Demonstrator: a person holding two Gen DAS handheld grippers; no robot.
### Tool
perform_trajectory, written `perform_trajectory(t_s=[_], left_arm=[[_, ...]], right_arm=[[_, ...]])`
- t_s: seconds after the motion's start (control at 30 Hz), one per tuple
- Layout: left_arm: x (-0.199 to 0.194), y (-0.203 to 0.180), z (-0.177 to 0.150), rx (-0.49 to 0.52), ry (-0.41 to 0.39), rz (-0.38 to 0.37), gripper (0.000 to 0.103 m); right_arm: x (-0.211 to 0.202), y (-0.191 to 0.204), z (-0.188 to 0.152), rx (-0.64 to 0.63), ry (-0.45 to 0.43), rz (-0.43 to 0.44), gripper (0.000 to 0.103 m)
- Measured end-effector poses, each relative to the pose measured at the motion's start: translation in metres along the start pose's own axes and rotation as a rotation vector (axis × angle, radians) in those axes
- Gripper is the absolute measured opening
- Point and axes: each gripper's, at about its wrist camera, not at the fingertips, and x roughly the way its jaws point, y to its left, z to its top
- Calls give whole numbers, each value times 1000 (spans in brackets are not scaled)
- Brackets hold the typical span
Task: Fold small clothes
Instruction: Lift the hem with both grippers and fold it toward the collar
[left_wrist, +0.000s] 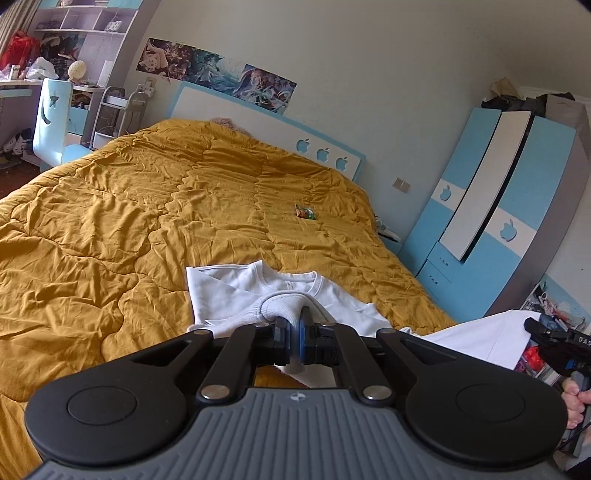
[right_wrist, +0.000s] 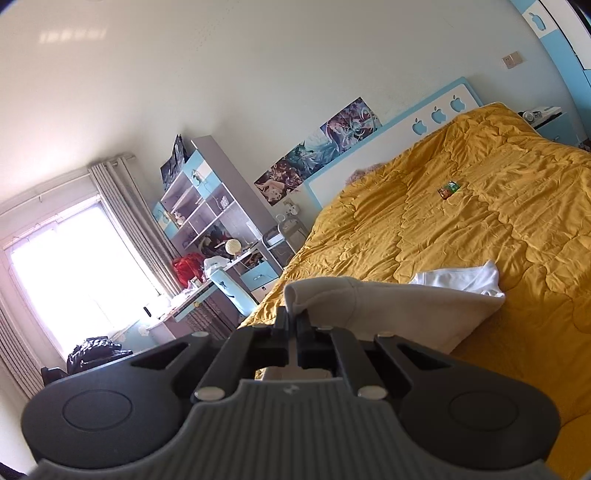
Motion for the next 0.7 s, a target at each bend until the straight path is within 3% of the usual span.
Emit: perform_trajectory(t_s=[0.13, 0.5, 0.7], left_arm=[[-16, 22, -4, -128, 16, -137, 3], [-68, 29, -10, -53, -45, -86, 3], [-45, 44, -5, -119, -5, -50, 3]], right_arm=[[-16, 2, -11, 43, -22, 12, 0], [-79, 47, -20, -34, -82, 56, 0], [-72, 36, -22, 19, -77, 30, 0]])
